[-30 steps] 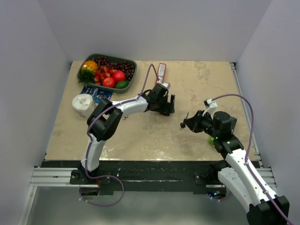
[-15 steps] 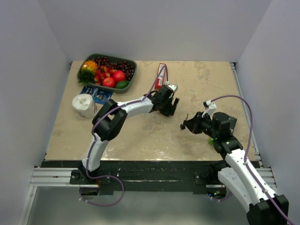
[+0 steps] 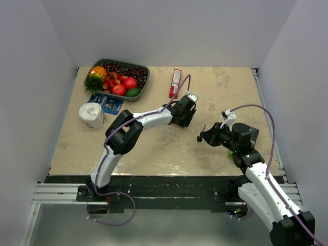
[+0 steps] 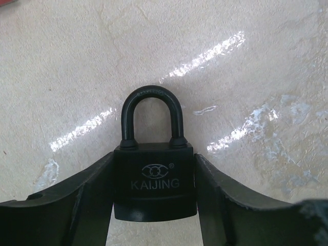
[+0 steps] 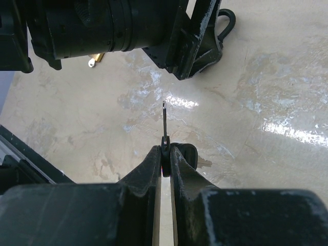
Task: Unlock with the key
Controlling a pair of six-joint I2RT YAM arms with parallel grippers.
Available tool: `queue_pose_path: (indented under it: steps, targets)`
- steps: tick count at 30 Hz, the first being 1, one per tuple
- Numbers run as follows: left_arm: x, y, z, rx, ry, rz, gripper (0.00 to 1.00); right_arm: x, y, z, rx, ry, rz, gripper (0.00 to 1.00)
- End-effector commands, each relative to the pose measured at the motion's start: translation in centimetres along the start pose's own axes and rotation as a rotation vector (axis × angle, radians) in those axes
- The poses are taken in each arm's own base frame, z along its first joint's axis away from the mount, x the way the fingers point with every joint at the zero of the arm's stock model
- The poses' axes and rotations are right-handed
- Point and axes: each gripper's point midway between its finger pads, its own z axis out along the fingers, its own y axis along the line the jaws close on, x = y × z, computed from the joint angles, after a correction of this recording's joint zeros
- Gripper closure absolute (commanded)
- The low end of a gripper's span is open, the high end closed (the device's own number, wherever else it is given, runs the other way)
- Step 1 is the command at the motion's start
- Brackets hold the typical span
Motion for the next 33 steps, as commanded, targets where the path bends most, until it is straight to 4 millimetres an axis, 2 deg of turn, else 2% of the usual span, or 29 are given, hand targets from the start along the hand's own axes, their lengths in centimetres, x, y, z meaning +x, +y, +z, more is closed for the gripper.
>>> queue_pose_path:
  steps: [1,3,4,6,7,8,9,10,11,12,14,15,16,17,22,26,30,33]
  targets:
    - [5.4,3.0,-0.3,0.056,0.184,-0.128,1.00,-0.5,0.9,0.6,-0.058,-0.037,0.007,1.00]
    - [3.5,1.9,-1.3,0.195,0.130,-0.286,1.00,0.0,1.0,0.9,-0.069,-0.022,0.031,1.00]
    - [2.0,3.0,-2.5,0.226,0.058,-0.356,1.00,-0.1,1.2,1.1,-0.083,-0.035,0.028,1.00]
    - [0.4,3.6,-4.1,0.286,-0.005,-0.494,1.00,0.4,1.8,1.6,-0.097,-0.017,0.039,1.00]
    - [-0.5,3.9,-5.7,0.312,-0.067,-0.533,1.00,0.2,2.2,1.8,-0.112,-0.026,0.035,1.00]
    - [-0.7,4.1,-6.5,0.324,-0.082,-0.569,1.00,0.5,2.2,2.3,-0.101,-0.012,0.041,1.00]
    - [-1.6,4.1,-7.4,0.361,-0.119,-0.635,1.00,1.1,3.1,2.6,-0.121,0.005,0.035,1.00]
    - [-1.9,4.2,-8.8,0.389,-0.159,-0.664,1.00,0.7,3.9,2.9,-0.133,-0.003,0.026,1.00]
    - [-2.0,4.3,-9.4,0.403,-0.168,-0.695,1.00,1.0,4.5,3.3,-0.140,0.008,0.020,1.00]
    - [-2.0,4.4,-10.1,0.420,-0.171,-0.756,1.00,2.1,5.4,4.0,-0.150,0.049,0.021,1.00]
    - [-1.8,4.5,-11.6,0.458,-0.204,-0.805,1.00,1.7,7.2,4.6,-0.198,0.044,0.021,1.00]
    - [-1.7,4.4,-12.1,0.474,-0.205,-0.839,1.00,2.9,7.7,5.4,-0.203,0.088,0.030,1.00]
    - [-1.6,4.3,-12.8,0.488,-0.218,-0.850,1.00,2.2,8.7,5.7,-0.228,0.075,0.024,1.00]
    - [-1.5,4.4,-13.1,0.494,-0.223,-0.856,1.00,2.4,9.1,6.1,-0.232,0.087,0.022,1.00]
    - [-1.8,5.1,-15.1,0.506,-0.295,-0.882,1.00,4.1,12.2,8.4,-0.314,0.188,0.000,1.00]
    - [-2.2,6.1,-16.4,0.476,-0.375,-0.863,1.00,4.9,13.5,9.4,-0.352,0.229,0.026,1.00]
    - [-3.0,7.6,-17.8,0.411,-0.453,-0.838,1.00,4.8,14.4,9.7,-0.370,0.237,0.032,1.00]
    - [-3.3,7.8,-18.2,0.405,-0.472,-0.817,1.00,4.6,14.8,9.9,-0.379,0.242,0.026,1.00]
